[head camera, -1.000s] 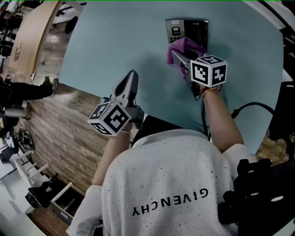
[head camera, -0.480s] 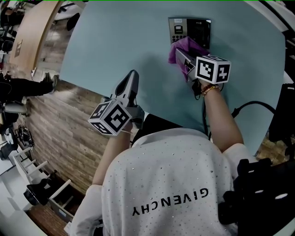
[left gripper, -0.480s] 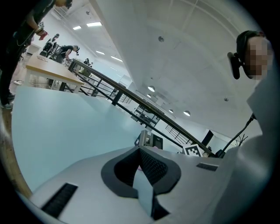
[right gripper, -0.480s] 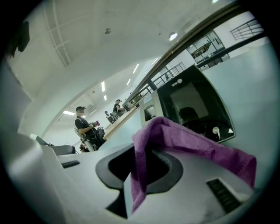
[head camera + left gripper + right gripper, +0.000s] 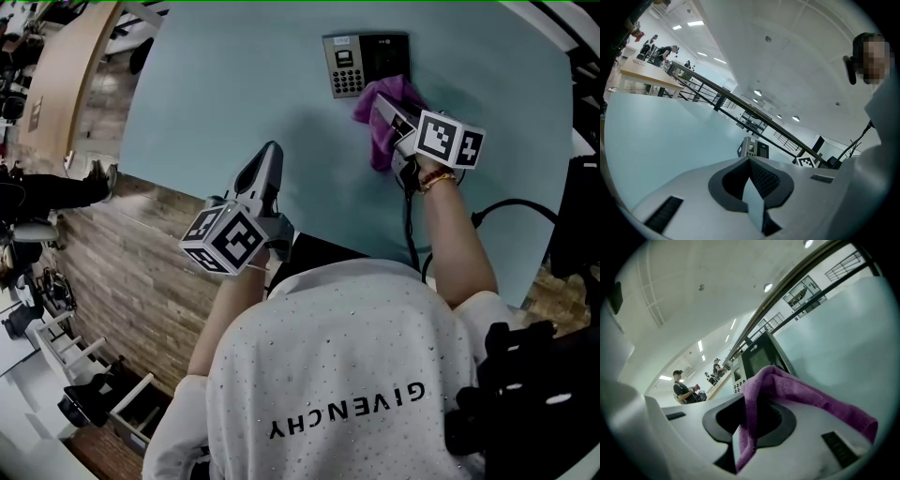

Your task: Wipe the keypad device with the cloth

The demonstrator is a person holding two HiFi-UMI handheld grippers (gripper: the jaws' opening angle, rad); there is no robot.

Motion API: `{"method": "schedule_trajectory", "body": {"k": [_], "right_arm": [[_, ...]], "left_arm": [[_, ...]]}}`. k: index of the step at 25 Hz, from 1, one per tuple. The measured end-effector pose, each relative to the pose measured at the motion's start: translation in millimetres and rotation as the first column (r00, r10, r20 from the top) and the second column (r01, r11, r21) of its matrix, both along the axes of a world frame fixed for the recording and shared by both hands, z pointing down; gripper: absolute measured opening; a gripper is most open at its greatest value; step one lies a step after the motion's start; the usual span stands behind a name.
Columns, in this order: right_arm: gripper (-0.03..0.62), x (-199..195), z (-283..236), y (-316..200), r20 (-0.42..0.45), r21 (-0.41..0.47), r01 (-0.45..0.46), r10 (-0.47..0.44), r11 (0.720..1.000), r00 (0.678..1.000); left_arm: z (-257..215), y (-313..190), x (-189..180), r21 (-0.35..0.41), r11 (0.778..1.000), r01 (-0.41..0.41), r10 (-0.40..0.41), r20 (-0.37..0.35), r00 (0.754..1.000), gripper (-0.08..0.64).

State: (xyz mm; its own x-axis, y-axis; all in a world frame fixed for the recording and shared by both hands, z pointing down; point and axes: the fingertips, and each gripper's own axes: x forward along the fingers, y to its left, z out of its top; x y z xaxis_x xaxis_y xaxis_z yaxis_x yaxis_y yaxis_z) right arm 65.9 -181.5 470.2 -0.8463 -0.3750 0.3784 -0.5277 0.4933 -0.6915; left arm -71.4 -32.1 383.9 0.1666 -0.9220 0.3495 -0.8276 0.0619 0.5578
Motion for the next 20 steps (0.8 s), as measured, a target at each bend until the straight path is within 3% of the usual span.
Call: {"method": "schedule_trajectory", "body": {"k": [9, 16, 20], "right_arm": [[0.064, 44, -4, -19, 0.081, -0.058, -0.145, 0.149, 0.988, 0.986], [0.064, 76, -2, -31, 0.053, -0.054, -0.220, 0.222, 0.974, 0.974], [0.063, 84, -8, -39, 0.014, -0.013, -0.234, 0.234, 0.972, 0.972]], "left_arm": [[-1, -7, 21, -0.007, 0.999, -0.040, 0.040, 0.007, 0.999, 0.005], [-7, -16, 32, 0.005, 0.998, -0.061, 0.061, 0.021, 0.998, 0.005], [-2, -16, 38, -0.025, 0.997, -0.078, 0.079, 0.033, 0.996, 0.005]]}}
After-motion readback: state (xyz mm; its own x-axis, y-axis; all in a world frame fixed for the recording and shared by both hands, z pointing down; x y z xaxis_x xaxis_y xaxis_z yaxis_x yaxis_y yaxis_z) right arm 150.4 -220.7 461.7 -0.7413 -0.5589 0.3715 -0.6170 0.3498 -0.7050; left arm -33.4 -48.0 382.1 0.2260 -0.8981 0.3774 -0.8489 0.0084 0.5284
